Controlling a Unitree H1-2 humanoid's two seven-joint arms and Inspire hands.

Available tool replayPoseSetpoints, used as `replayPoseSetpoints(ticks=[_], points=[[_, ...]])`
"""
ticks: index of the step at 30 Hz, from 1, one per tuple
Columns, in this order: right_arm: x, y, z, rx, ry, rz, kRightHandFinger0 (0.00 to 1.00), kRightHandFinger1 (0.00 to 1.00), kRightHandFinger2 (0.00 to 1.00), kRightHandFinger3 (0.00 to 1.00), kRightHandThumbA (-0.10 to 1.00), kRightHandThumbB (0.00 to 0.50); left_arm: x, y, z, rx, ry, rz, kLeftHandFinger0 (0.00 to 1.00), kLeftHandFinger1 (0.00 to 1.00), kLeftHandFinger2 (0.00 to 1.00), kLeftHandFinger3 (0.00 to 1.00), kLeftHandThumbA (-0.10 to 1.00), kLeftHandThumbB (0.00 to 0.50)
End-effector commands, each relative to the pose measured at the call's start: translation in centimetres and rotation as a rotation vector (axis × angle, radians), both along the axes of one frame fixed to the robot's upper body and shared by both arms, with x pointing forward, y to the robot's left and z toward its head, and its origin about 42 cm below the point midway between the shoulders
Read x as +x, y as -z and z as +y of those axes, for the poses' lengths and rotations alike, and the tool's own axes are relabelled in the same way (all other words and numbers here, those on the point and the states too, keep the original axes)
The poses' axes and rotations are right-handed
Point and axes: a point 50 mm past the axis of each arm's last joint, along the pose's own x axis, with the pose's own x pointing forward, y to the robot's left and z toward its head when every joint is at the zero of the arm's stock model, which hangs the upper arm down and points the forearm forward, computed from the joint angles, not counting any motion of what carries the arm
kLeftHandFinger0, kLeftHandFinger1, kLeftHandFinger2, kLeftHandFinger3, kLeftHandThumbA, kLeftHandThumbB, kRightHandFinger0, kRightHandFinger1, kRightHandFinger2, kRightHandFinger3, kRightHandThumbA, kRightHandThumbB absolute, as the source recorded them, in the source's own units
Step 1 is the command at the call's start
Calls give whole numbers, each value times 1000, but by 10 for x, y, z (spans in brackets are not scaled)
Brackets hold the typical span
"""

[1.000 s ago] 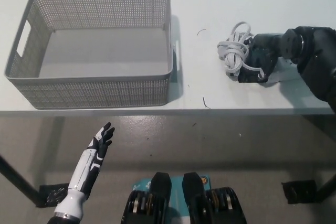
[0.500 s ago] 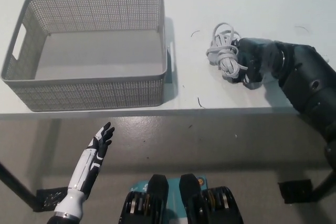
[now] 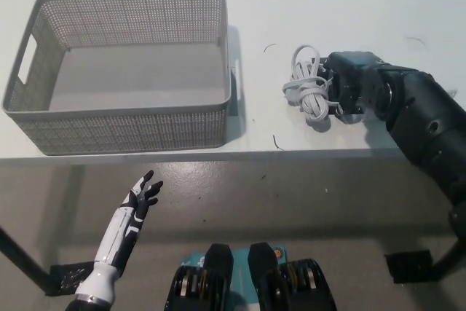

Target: Use the right hand to pick up a power strip and put it into a container on the left side

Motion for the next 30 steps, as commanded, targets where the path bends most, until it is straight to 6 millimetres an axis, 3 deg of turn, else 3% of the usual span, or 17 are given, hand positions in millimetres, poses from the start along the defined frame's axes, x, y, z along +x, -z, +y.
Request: replayPoseSetpoints(ticks=[1, 4, 7, 8, 9, 11, 13, 15, 16, 17, 18, 20, 23, 30], points=[[-28, 24, 11, -40, -246, -887, 0, 31, 685, 209, -100, 227, 6, -22, 6, 18, 23, -105, 883, 891, 870, 1000, 1000, 180], [-28, 17, 10, -28, -256, -961, 0, 16, 645, 256, -100, 228, 3, -20, 5, 12, 28, -97, 852, 862, 850, 1000, 1000, 183], [-26, 2, 14, 4, -255, -1029, 0, 26, 612, 229, -100, 232, 2, -20, 6, 11, 30, -95, 844, 853, 842, 1000, 1000, 178], [-24, -10, 16, 30, -262, -1074, 0, 30, 712, 329, -100, 207, 2, -19, 6, 9, 30, -93, 834, 843, 833, 1000, 1000, 179], [-22, -20, 18, 34, -267, -1122, 0, 50, 798, 472, -100, 214, 2, -19, 5, 6, 31, -91, 830, 841, 831, 1000, 1000, 178], [-21, -38, 22, 39, -278, -1211, 0, 60, 805, 661, -100, 185, 0, -17, 6, 7, 31, -87, 810, 827, 820, 1000, 1000, 180], [-20, -72, 28, 87, -306, -1321, 0, 90, 828, 855, -100, 159, -1, -16, 6, 15, 33, -84, 796, 817, 813, 1000, 1000, 180], [-22, -110, 32, 158, -321, -1444, 0, 89, 837, 917, -100, 186, -2, -16, 6, 19, 36, -83, 789, 808, 805, 1000, 1000, 192], [-24, -127, 34, 179, -331, -1502, 0, 79, 863, 996, -100, 164, -3, -15, 6, 17, 35, -81, 788, 806, 802, 1000, 1000, 192], [-26, -149, 36, 195, -345, -1566, 0, 82, 838, 1000, -100, 147, -4, -14, 5, 17, 35, -79, 788, 802, 798, 1000, 1000, 185], [-28, -159, 37, 210, -350, -1590, 0, 77, 827, 1000, -100, 146, -4, -15, 5, 18, 35, -79, 787, 801, 797, 1000, 1000, 184], [-32, -189, 41, 270, -353, -1631, 0, 122, 814, 1000, -100, 164, -4, -14, 5, 17, 36, -78, 787, 796, 793, 1000, 1000, 184], [-34, -226, 44, 267, -351, -1690, 0, 110, 803, 1000, -100, 105, -7, -12, 5, 15, 32, -72, 778, 785, 781, 1000, 1000, 185], [-34, -288, 49, 218, -378, -1772, 0, 97, 749, 956, -100, 186, -6, -13, 5, 15, 38, -74, 765, 770, 764, 1000, 1000, 189]])
